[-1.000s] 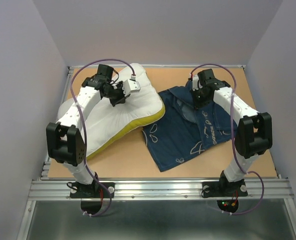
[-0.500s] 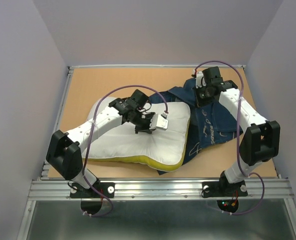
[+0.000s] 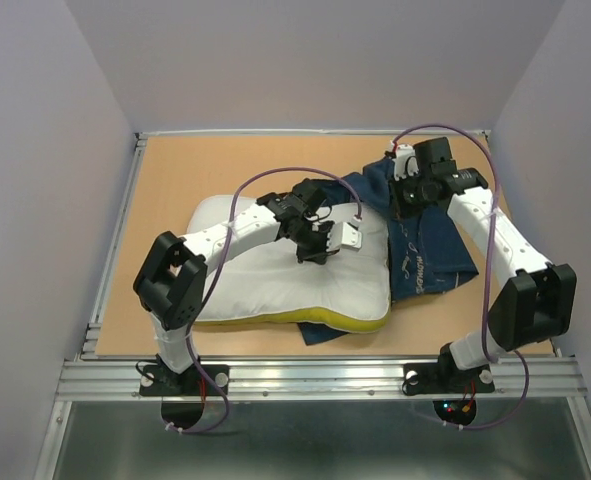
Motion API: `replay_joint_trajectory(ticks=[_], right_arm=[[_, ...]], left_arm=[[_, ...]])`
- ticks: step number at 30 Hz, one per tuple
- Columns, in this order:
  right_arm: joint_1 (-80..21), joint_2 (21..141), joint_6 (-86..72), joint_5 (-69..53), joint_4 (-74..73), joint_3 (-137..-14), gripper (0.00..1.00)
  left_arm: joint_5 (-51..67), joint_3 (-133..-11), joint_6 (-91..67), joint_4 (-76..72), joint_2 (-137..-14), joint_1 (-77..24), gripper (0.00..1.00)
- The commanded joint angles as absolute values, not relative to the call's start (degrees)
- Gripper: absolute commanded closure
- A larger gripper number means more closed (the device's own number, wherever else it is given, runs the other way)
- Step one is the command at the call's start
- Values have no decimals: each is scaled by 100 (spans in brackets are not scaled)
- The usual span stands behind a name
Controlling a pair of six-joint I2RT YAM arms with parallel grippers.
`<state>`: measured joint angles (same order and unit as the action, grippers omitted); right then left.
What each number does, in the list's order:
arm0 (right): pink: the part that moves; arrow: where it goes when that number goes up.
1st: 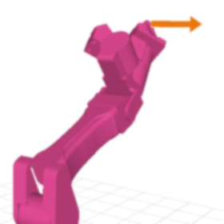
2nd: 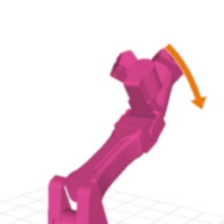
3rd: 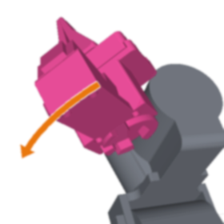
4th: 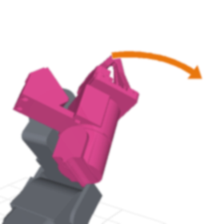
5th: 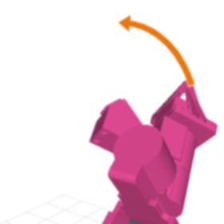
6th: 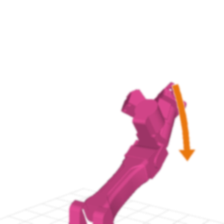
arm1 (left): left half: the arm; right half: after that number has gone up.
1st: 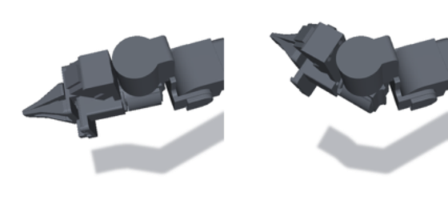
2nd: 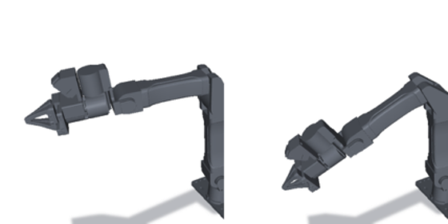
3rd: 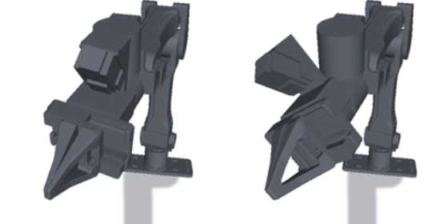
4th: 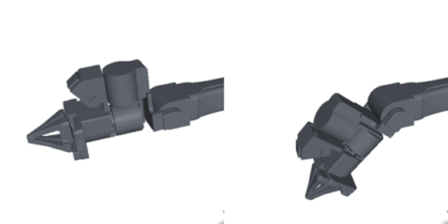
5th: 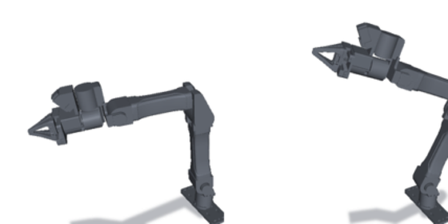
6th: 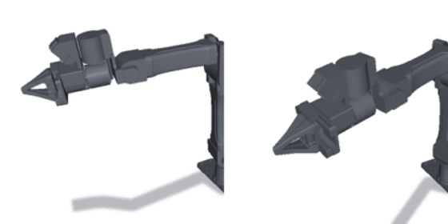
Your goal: Put the pillow into the pillowcase
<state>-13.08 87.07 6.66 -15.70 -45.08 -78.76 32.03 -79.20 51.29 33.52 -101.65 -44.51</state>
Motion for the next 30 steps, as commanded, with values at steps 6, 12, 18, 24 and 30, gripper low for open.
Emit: replay_joint_trajectory(ticks=[6,12,18,24,30], right_arm=[[-1274,8604,1019,-2013,-4737,-7401,99],[-1266,8657,1037,-1890,-4729,-7427,100],[-1266,8938,818,-1275,-4746,-7550,86],[-652,8640,843,-1256,-5018,-7339,38],[-35,8421,1212,-2100,-5879,-7295,42]], left_arm=[[3201,-8737,4326,2190,-10045,-4421,100],[1407,-8218,2946,502,-10449,-4351,100],[1266,-7989,2347,237,-10819,-4351,92],[2537,-7630,2925,711,-10021,-4254,27],[3147,-7629,4042,1467,-9168,-4560,1]])
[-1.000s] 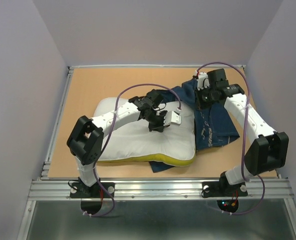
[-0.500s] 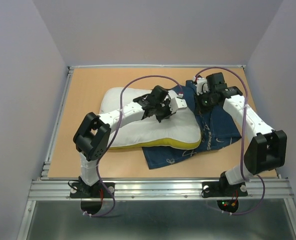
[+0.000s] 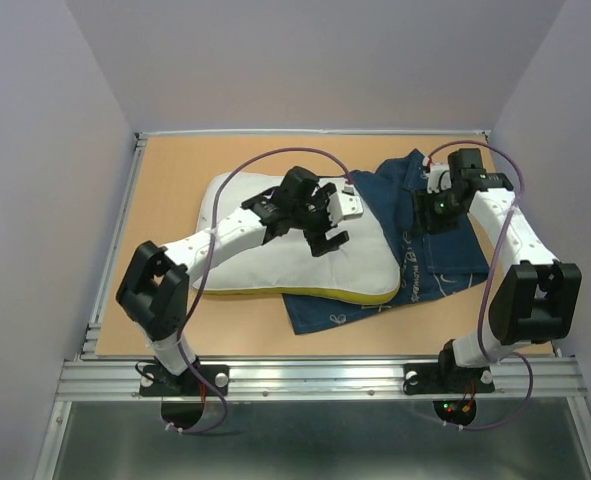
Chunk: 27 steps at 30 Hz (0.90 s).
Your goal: Put the pillow into the pillowcase
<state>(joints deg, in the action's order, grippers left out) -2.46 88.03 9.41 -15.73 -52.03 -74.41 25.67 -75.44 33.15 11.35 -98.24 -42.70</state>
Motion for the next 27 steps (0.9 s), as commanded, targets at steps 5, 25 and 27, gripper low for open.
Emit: replay_joint_trajectory(ticks=[5,25,27], right_arm=[[-26,8288,1546,-2250,-6047,-6917,49],[325,8859,1899,-2267,-6285,-7005,44],[334,8877,1846,-2390,-6109,-6987,48]], left_arm=[[2866,-7419,4728,1661,-9228,-5237,1],[2555,-8603,3385,975,-11267,-5196,86],[3302,-8946,2875,1055,-11417,-4854,100]])
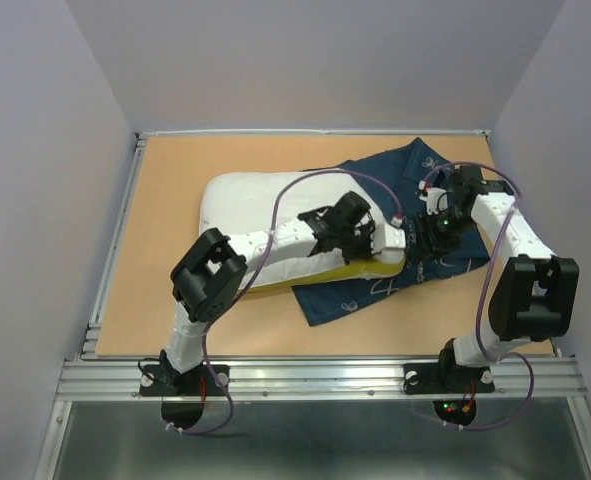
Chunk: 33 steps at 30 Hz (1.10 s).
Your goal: Put the pillow into the pillowcase
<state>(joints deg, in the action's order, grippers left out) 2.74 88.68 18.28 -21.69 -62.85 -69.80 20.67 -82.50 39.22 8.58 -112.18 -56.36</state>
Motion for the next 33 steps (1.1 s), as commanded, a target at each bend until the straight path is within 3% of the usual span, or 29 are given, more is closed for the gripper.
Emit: replay_joint_trajectory(ticks=[1,6,17,33], right_arm=[[334,8868,1802,-2443,-5917,-6961,49],[334,8719,1267,-2777,-4880,-6566,52],[316,8473,273,-3112,-2438,-5433,53],[-272,8929,238,-2488,-2013,-5115,53]], left_arm=[[3513,-9034,2735,1055,-11452,-4773,100],[4455,-9343,2338,1099,-11707,-4579,100],[5080,-9352,1934,1011,-11892,-4403,100],[5265,-9483,1784,1028,-12085,-4263,100]])
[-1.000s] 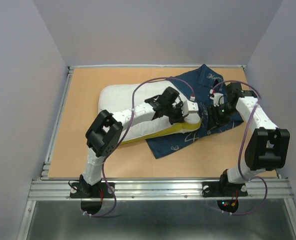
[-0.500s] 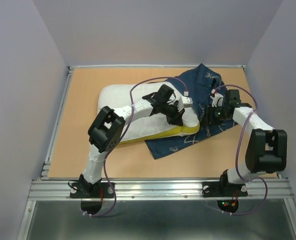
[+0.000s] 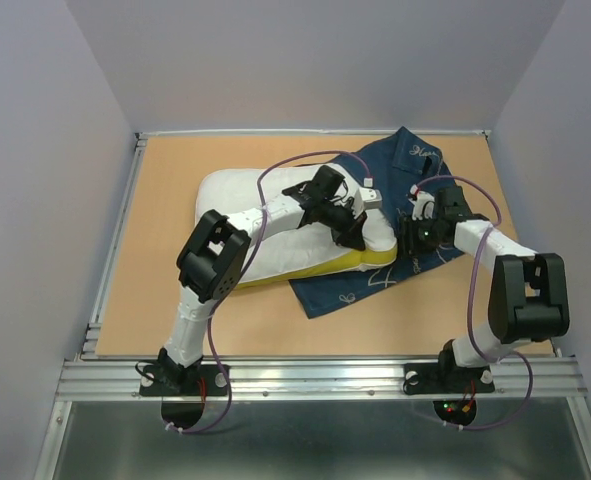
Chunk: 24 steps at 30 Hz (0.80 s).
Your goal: Put the pillow into the pillowcase
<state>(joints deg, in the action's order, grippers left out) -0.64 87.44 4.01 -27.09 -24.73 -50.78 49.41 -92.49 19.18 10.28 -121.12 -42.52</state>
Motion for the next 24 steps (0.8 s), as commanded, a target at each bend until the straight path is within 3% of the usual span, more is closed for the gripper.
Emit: replay_joint_trajectory(ticks=[1,3,5,8,15,24], right_arm=[[-272,8982,220,-2435,-1987,-5133,53],[-272,9140,193,-2260,-1942,-5220,62],[-272,9141,211,-2276,-2021,-5264,81],[-281,8843,246,-2416,-2388,-5291,100],[-281,7410,150,-3303,-2952,-5238,99],[-325,7611,544,-3884,-3656,-5458,99]], left_arm=[[5265,-9483,1784,1028,-12085,-4254,100],[5239,-9492,1679,1002,-12102,-4228,100],[5090,-9510,1373,888,-12111,-4201,100],[4721,-9510,828,521,-12076,-4175,100],[3104,-9413,-947,-403,-11997,-4175,100],[2514,-9511,-2572,-1710,-11954,-4306,100]])
